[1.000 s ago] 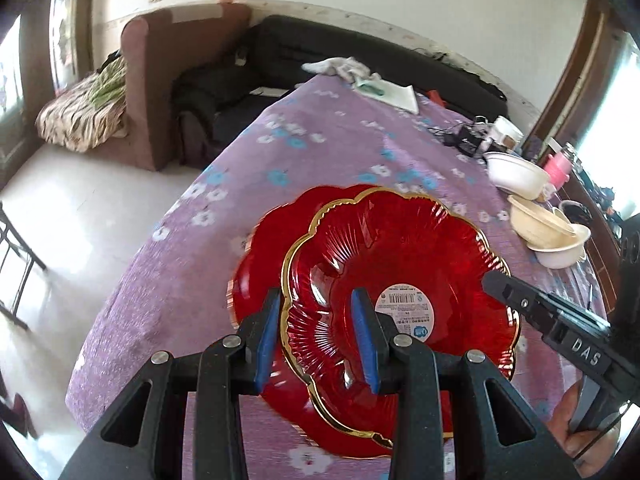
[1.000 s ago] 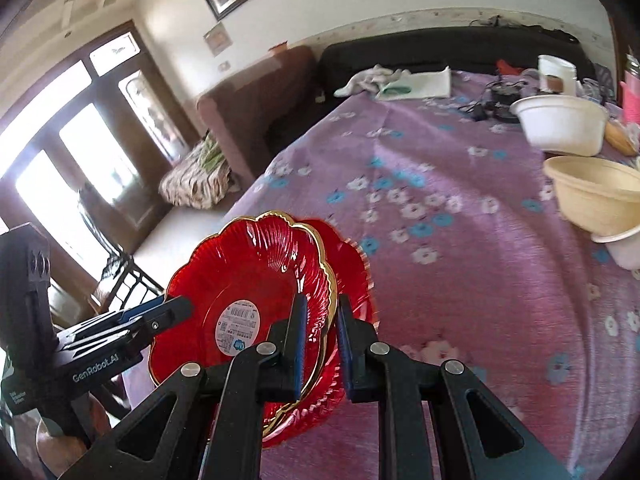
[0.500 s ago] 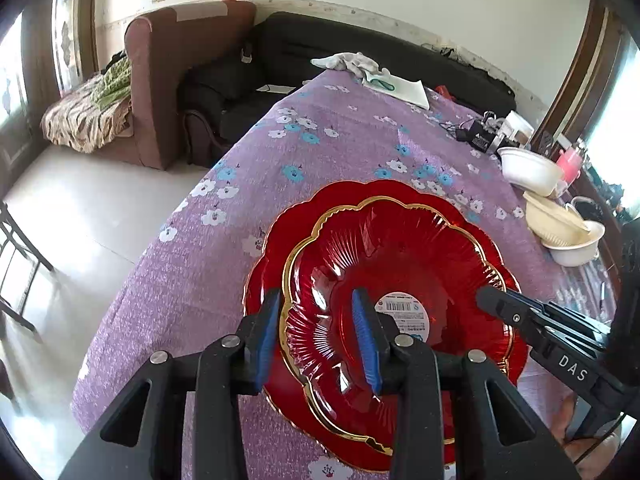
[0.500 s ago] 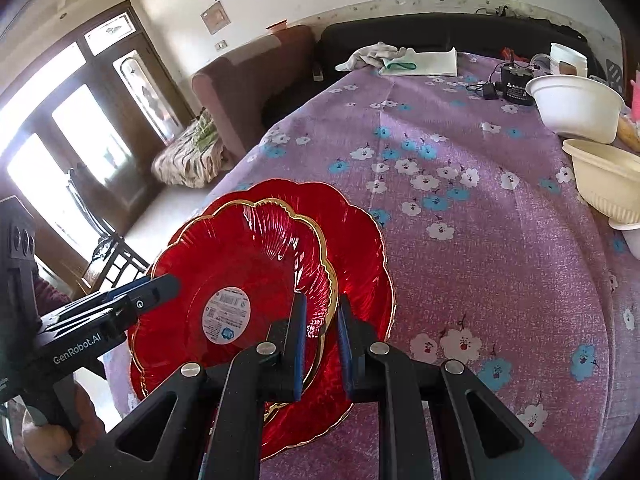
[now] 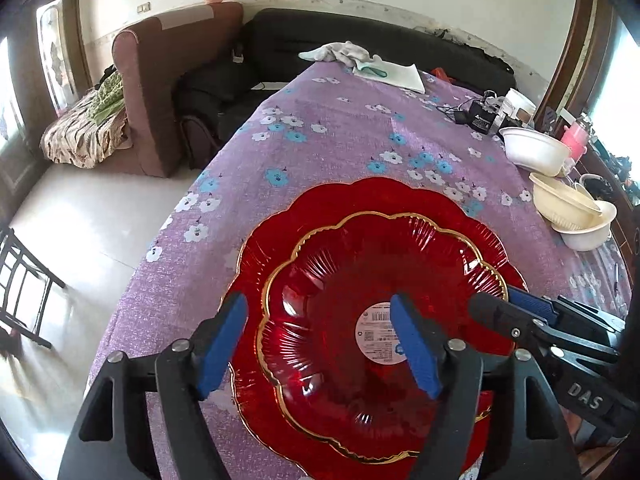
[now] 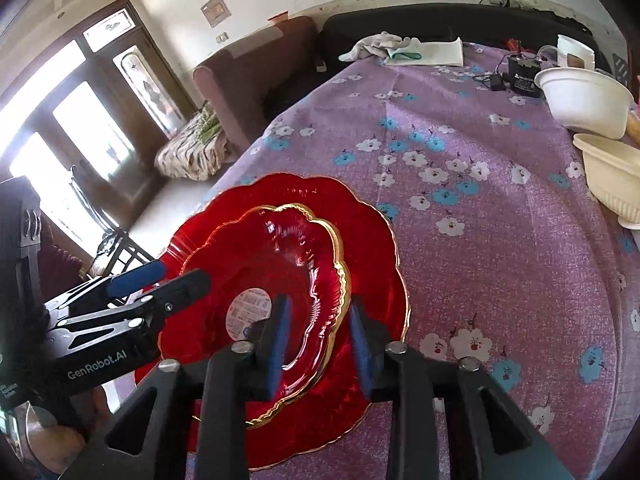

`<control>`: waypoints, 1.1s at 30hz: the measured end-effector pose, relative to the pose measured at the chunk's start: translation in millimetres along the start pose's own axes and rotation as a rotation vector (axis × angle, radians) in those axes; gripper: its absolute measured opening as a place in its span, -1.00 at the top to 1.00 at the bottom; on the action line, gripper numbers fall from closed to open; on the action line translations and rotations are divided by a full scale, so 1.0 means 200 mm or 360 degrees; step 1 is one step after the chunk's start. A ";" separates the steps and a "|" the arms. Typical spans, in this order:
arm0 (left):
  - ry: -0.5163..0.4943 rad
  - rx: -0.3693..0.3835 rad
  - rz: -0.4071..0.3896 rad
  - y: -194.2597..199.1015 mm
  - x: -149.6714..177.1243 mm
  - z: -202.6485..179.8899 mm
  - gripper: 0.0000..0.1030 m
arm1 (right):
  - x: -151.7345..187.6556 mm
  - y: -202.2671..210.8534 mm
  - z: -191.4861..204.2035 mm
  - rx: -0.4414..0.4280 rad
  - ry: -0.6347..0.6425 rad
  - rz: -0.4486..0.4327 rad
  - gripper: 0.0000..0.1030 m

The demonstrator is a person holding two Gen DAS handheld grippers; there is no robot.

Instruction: Organize plates and bowls

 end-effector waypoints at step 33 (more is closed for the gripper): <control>-0.0222 0.0122 -0.0157 0.23 -0.14 -0.42 -0.45 | -0.35 0.67 -0.56 -0.0050 -0.0367 -0.0422 0.16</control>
Point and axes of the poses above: each gripper's, at about its wrist camera, not at the fingertips, and y roughly against the way its jaws point, z to its left, x to its underside, the point moved 8 cm from there along -y, roughly the way its jaws point, and after that the axes turned 13 degrees about -y, right-handed, at the moved point
